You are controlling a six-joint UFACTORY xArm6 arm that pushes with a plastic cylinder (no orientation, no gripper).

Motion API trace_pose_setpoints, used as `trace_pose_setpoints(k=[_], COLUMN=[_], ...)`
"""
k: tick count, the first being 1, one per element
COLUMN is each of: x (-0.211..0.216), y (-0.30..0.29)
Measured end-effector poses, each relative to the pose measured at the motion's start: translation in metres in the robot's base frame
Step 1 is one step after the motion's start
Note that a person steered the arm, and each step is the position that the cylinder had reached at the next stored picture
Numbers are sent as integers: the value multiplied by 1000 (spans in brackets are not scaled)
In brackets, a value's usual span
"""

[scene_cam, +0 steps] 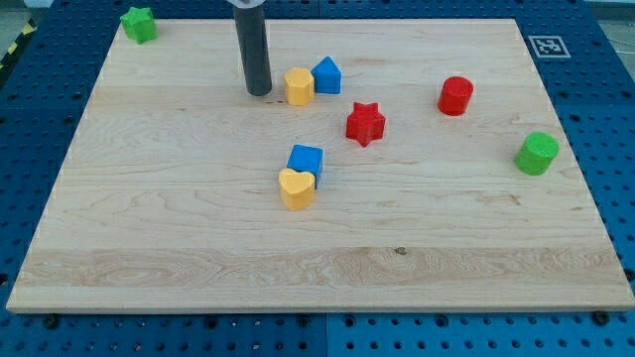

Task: Push the yellow hexagon into the red star

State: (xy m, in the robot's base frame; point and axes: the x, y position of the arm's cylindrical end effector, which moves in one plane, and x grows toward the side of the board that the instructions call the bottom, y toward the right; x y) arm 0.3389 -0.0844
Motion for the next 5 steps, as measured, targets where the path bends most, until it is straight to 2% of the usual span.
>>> trace_pose_setpoints(k=[2,4,5], x=[-9,-4,16], y=[2,64,96])
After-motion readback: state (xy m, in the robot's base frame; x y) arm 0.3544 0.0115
